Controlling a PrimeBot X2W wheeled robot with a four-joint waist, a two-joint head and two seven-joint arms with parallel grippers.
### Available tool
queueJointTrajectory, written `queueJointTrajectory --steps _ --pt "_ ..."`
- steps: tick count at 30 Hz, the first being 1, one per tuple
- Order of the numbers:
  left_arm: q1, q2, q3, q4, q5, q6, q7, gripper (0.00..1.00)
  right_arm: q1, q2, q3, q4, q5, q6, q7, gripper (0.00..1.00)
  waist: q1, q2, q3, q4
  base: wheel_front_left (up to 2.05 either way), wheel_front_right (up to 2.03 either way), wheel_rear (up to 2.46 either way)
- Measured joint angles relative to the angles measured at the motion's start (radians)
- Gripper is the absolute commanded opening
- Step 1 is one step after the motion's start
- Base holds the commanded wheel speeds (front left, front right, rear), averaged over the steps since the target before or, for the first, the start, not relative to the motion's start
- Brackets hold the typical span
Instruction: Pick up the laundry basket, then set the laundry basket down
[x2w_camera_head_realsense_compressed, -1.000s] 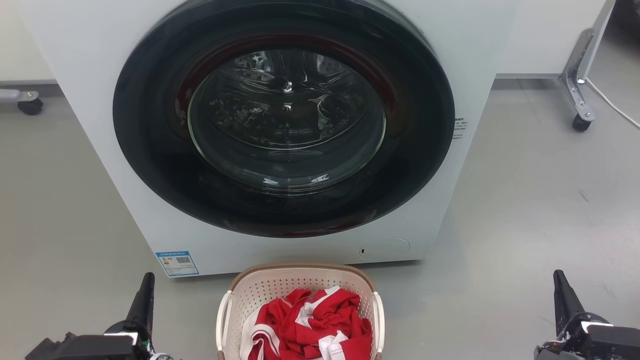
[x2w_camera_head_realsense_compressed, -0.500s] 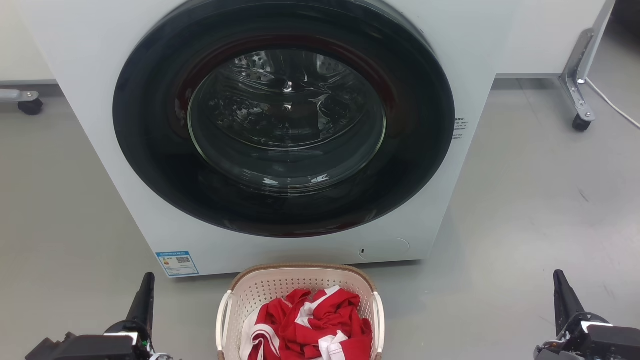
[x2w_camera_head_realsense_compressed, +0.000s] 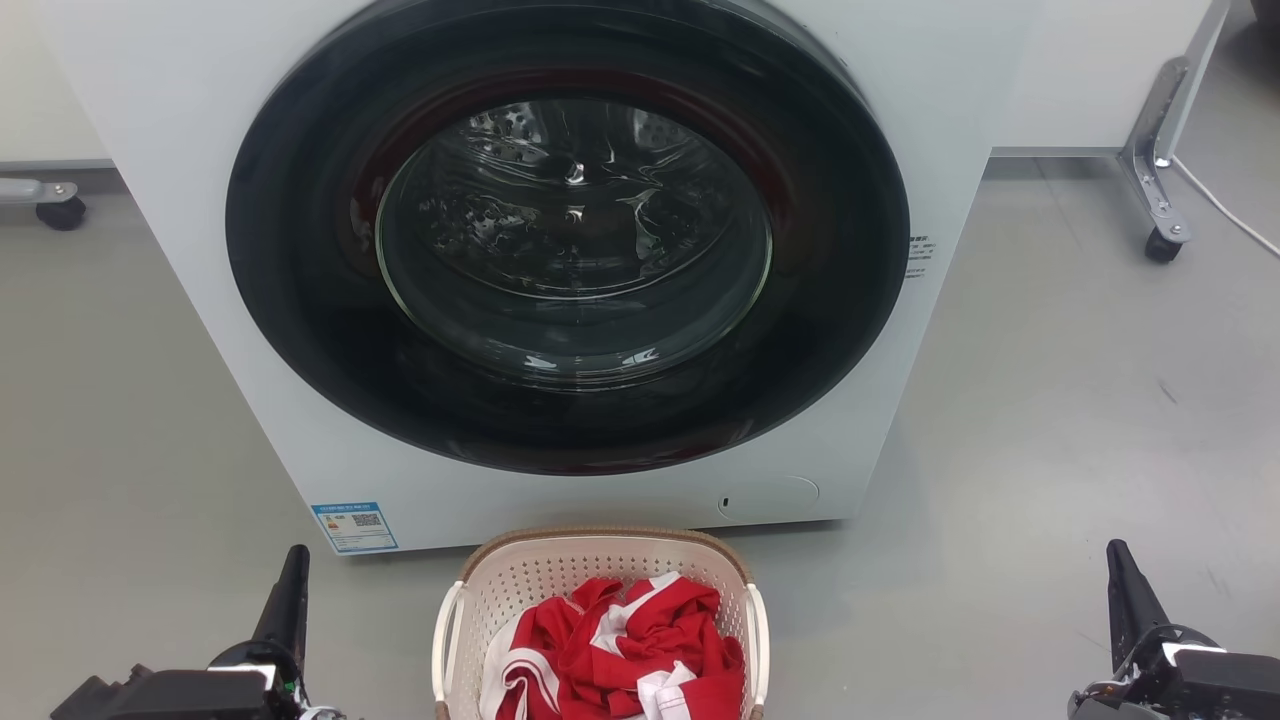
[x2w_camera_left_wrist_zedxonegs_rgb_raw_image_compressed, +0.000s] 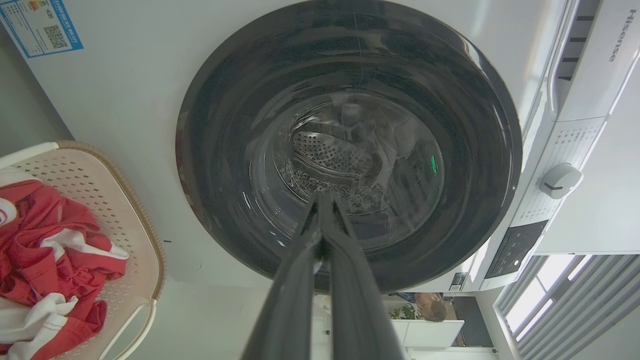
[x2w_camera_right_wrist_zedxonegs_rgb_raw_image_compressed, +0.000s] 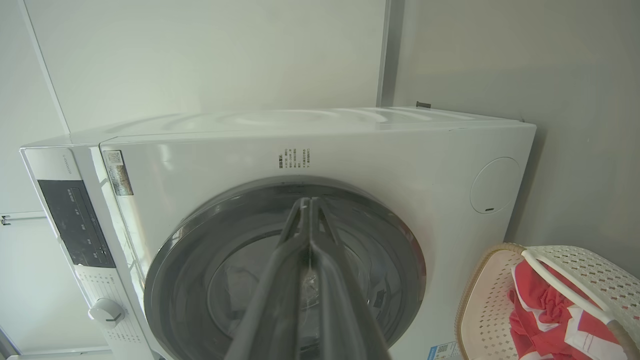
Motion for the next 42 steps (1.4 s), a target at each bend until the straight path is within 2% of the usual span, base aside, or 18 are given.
queueJointTrajectory --steps 42 --pt "0.0 0.0 0.0 -0.001 0.0 0.0 0.0 0.0 0.0 0.0 0.0 0.0 0.0 0.0 0.0 0.0 0.0 0.0 0.0 0.0 0.0 0.0 0.0"
